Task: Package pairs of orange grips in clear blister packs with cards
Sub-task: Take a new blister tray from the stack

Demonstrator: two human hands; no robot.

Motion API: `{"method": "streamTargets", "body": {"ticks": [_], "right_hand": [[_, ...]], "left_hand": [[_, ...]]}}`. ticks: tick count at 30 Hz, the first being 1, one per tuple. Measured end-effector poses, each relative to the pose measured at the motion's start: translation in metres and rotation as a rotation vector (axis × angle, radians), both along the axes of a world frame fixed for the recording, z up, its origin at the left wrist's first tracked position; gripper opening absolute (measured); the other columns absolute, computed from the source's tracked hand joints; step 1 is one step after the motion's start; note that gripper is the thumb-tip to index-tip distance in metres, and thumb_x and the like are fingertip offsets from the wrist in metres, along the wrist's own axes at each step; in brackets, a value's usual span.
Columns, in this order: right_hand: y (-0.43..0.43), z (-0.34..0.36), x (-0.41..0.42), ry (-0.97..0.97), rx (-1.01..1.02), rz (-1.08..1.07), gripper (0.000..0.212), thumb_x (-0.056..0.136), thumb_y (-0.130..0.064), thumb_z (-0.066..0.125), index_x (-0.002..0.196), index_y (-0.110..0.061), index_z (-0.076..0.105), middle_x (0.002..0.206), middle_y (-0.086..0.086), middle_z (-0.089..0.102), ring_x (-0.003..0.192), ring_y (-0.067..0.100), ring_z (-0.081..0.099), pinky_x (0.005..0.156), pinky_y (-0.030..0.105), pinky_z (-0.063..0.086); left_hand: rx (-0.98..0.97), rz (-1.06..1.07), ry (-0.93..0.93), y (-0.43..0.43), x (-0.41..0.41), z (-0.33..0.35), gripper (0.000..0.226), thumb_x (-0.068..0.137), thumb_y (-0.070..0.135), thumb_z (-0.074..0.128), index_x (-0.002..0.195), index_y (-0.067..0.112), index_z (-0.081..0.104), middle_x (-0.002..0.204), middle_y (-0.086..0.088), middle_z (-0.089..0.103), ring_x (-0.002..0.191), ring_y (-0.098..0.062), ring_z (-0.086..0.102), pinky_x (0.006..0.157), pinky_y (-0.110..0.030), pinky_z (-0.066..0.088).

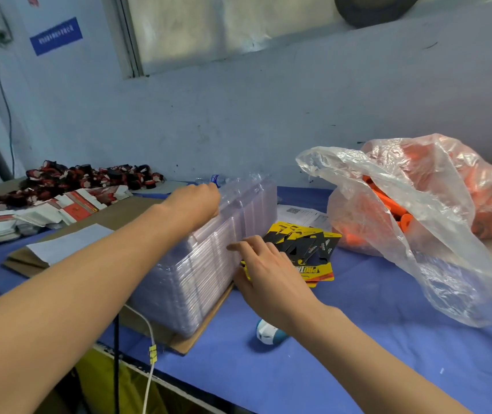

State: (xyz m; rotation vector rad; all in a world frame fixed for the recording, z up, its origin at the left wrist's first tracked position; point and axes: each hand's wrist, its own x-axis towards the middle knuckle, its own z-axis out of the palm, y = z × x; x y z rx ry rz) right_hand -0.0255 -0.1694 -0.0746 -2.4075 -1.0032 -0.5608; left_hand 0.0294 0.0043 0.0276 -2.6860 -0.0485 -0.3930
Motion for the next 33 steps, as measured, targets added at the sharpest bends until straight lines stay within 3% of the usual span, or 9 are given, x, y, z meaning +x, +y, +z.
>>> {"method": "streamTargets", "body": {"ticks": [3, 8, 14, 19, 21, 25, 27, 29, 33], "right_hand": [[0.019, 0.010, 0.006, -0.002, 0.004, 0.048, 0.054, 0.099, -0.025, 0.043, 0.151, -0.021, 0.028, 0.155, 0.001, 0.029, 0.132, 0.028, 0.040, 0.098, 0.043, 0.041], [0.066, 0.019, 0.018, 0.015, -0.053, 0.057, 0.066, 0.097, -0.021, 0.043, 0.155, -0.018, 0.012, 0.164, 0.005, 0.013, 0.147, 0.027, 0.021, 0.108, 0.045, 0.033], [0.078, 0.001, 0.025, 0.074, -0.114, 0.090, 0.068, 0.099, -0.023, 0.045, 0.155, -0.022, 0.006, 0.160, 0.003, 0.025, 0.146, 0.028, 0.022, 0.111, 0.046, 0.031], [0.076, 0.006, 0.031, 0.177, -0.057, 0.146, 0.063, 0.099, -0.022, 0.043, 0.154, -0.025, 0.013, 0.157, 0.004, 0.029, 0.143, 0.028, 0.027, 0.110, 0.048, 0.032], [0.077, 0.020, 0.031, 0.239, 0.038, 0.138, 0.061, 0.100, -0.024, 0.043, 0.154, -0.024, 0.016, 0.156, 0.006, 0.030, 0.137, 0.031, 0.036, 0.108, 0.045, 0.036], [0.071, 0.078, 0.033, 0.258, 0.532, 0.017, 0.062, 0.102, -0.032, 0.044, 0.156, -0.022, 0.014, 0.157, 0.003, 0.023, 0.135, 0.024, 0.040, 0.105, 0.034, 0.037], [0.056, 0.114, 0.035, 0.148, 0.717, -0.109, 0.067, 0.101, -0.035, 0.047, 0.156, -0.020, 0.011, 0.159, 0.004, 0.019, 0.138, 0.024, 0.035, 0.108, 0.035, 0.035], [0.031, 0.147, 0.035, -0.093, 0.764, -0.276, 0.070, 0.100, -0.036, 0.049, 0.156, -0.018, 0.011, 0.160, 0.009, 0.016, 0.143, 0.026, 0.028, 0.113, 0.041, 0.031], [-0.017, 0.190, 0.030, -0.509, 0.554, -0.350, 0.072, 0.098, -0.039, 0.052, 0.156, -0.015, 0.017, 0.161, 0.013, 0.017, 0.144, 0.030, 0.027, 0.115, 0.043, 0.024]], "left_hand": [[-0.127, -0.010, 0.003, 0.012, 0.001, 0.012, 0.003, 0.096, 0.005, 0.042, 0.094, 0.007, 0.040, 0.095, -0.020, 0.062, 0.066, -0.029, 0.049, 0.059, -0.035, 0.033], [-0.294, -0.026, 0.038, 0.023, 0.001, 0.019, 0.011, 0.099, 0.017, 0.045, 0.094, 0.008, 0.041, 0.083, -0.011, 0.047, 0.075, -0.031, 0.047, 0.067, -0.036, 0.038], [-0.253, -0.016, 0.004, 0.038, 0.001, 0.041, 0.012, 0.098, 0.012, 0.044, 0.101, 0.002, 0.049, 0.101, -0.021, 0.061, 0.080, -0.034, 0.054, 0.068, -0.037, 0.041], [-0.072, 0.065, -0.193, 0.059, -0.011, 0.110, 0.014, 0.096, 0.008, 0.045, 0.106, 0.001, 0.051, 0.107, -0.027, 0.061, 0.081, -0.039, 0.056, 0.065, -0.036, 0.034], [-0.046, 0.061, -0.287, 0.064, -0.023, 0.141, 0.012, 0.099, 0.013, 0.042, 0.101, 0.003, 0.048, 0.095, -0.024, 0.058, 0.072, -0.033, 0.050, 0.063, -0.037, 0.035], [0.002, -0.043, -0.488, 0.071, -0.060, 0.181, 0.032, 0.105, 0.034, 0.034, 0.105, 0.005, 0.047, 0.078, -0.013, 0.050, 0.068, -0.033, 0.052, 0.061, -0.040, 0.041], [0.026, -0.136, -0.550, 0.074, -0.081, 0.192, 0.034, 0.105, 0.039, 0.029, 0.105, 0.009, 0.045, 0.082, -0.012, 0.060, 0.067, -0.034, 0.057, 0.061, -0.043, 0.046], [0.031, -0.221, -0.575, 0.077, -0.099, 0.197, 0.032, 0.104, 0.042, 0.025, 0.105, 0.014, 0.042, 0.084, -0.008, 0.067, 0.065, -0.033, 0.060, 0.062, -0.047, 0.051], [0.069, -0.406, -0.645, 0.079, -0.127, 0.193, 0.038, 0.101, 0.047, 0.020, 0.105, 0.017, 0.042, 0.073, -0.002, 0.066, 0.053, -0.027, 0.061, 0.049, -0.039, 0.050]]}}
